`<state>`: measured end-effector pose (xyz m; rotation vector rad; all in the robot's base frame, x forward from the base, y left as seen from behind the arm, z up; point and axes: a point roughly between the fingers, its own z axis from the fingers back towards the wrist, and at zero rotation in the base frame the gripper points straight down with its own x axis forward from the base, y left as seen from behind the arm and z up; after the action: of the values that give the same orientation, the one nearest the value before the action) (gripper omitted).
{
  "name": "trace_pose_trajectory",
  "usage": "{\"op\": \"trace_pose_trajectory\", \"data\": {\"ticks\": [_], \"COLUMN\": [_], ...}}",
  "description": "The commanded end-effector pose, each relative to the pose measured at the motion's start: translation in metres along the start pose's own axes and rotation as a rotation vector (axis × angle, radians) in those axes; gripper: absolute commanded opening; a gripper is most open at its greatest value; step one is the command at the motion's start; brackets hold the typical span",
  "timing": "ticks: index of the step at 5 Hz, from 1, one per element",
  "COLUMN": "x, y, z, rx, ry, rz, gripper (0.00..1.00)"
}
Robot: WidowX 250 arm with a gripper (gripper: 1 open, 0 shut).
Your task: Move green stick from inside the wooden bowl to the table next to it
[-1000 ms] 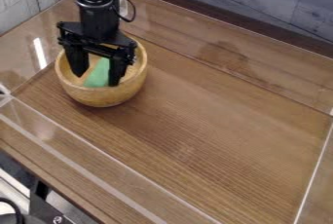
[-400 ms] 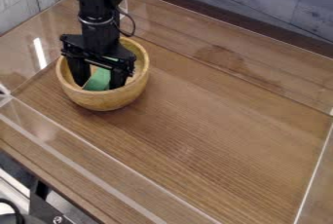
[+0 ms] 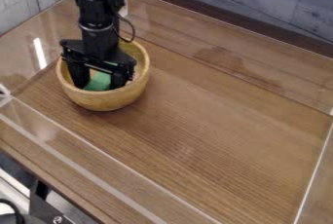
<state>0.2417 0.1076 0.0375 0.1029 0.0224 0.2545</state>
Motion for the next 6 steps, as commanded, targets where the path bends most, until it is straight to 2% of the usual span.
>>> {"op": "trace_pose_trajectory", "data": {"ticks": [1,3,4,6], "x": [0.005,0.0055,0.0056,0.0055], "y": [0.0019,0.0001,-0.0004,-0.0019], "z": [0.0038,-0.0026,-0.0055,-0.0047], "rx": [0.012,0.018,0.019,0.004], "ry": [-0.035,-0.036,-0.037,-0.031], "rz": [0.009,0.018,0.023,0.03], "gripper": [1.0,1.0,0.0,0.0]}}
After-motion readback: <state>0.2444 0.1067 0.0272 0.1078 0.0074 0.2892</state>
